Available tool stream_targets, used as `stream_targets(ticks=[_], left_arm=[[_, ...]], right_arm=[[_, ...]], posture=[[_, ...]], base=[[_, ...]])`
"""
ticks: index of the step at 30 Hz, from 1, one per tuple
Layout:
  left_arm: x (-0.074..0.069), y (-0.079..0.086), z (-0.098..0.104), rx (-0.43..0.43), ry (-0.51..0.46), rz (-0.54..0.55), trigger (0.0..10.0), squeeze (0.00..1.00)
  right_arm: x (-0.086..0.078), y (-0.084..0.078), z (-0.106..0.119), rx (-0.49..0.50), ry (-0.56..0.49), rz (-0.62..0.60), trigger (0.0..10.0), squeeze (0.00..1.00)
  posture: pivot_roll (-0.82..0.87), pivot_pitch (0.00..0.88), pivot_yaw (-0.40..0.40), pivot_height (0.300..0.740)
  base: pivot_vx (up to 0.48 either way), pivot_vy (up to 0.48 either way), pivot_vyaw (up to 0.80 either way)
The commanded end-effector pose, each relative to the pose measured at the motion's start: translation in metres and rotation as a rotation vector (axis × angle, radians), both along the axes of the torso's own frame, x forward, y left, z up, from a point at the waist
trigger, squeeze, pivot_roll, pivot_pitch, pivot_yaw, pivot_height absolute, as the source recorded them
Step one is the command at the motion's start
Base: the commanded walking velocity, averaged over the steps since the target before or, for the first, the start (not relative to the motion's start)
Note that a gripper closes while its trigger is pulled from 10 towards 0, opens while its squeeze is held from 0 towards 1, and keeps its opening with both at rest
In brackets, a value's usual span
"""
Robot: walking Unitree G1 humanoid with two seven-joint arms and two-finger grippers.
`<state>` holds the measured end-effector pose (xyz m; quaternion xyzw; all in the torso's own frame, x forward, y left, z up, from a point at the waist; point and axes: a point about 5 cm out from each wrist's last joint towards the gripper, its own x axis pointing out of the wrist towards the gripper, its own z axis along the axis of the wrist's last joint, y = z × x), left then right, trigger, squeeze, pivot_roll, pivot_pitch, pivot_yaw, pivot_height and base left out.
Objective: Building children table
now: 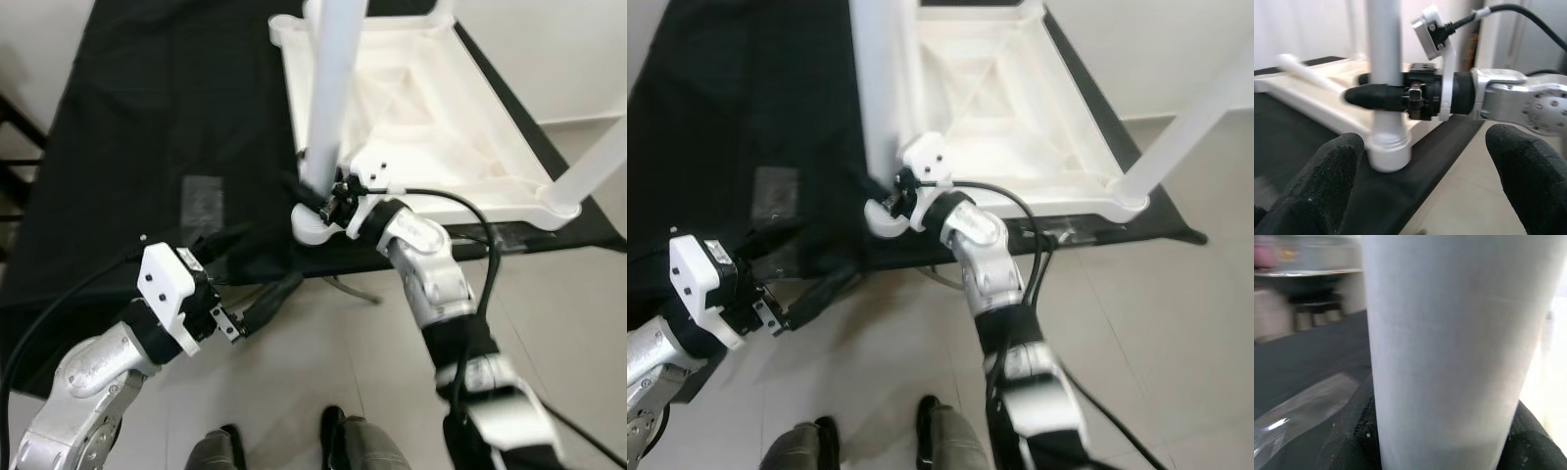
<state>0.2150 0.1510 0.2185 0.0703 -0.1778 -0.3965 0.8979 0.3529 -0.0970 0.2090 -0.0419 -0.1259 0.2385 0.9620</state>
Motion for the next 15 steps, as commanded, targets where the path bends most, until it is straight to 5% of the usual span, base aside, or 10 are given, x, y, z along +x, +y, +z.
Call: stream_targets(ticks=[1,6,7,9,10,11,15], left_arm=[[-0.002,-0.001,0.0,0.004,-0.004,-0.017,10.0,0.0],[0.001,-0.003,0.001,0.002,-0.011,-0.024,10.0,0.0],[0.001,-0.003,0.001,0.001,-0.015,-0.023,10.0,0.0],[0.002,-0.003,0.001,0.001,-0.017,-0.022,10.0,0.0],[0.002,-0.003,0.001,0.0,-0.018,-0.021,10.0,0.0],[0.002,-0.002,0.001,0.001,-0.018,-0.02,10.0,0.0],[0.002,-0.002,0.001,0.002,-0.019,-0.018,10.0,0.0]], right_arm=[[-0.005,-0.017,-0.045,-0.073,0.191,-0.093,0.0,0.0],[0.008,-0.01,-0.031,-0.048,0.18,-0.067,0.0,0.0],[0.011,-0.007,-0.026,-0.051,0.174,-0.055,3.1,0.0],[0.013,-0.005,-0.022,-0.056,0.166,-0.052,3.1,0.0],[0.013,-0.001,-0.016,-0.051,0.148,-0.036,10.0,0.0],[0.013,0.002,-0.011,-0.049,0.144,-0.006,10.0,1.0],[0.009,0.012,-0.005,-0.056,0.147,0.124,10.0,1.0]], posture=[[0.07,0.294,-0.075,0.74],[0.06,0.273,-0.073,0.74],[0.06,0.273,-0.073,0.74],[0.06,0.271,-0.077,0.74],[0.05,0.272,-0.077,0.74],[0.05,0.272,-0.077,0.74],[0.06,0.274,-0.076,0.74]], base=[[0.0,0.0,0.0],[0.0,0.0,0.0],[0.0,0.0,0.0],[0.0,0.0,0.0],[0.0,0.0,0.0],[0.0,0.0,0.0],[0.0,0.0,0.0]])
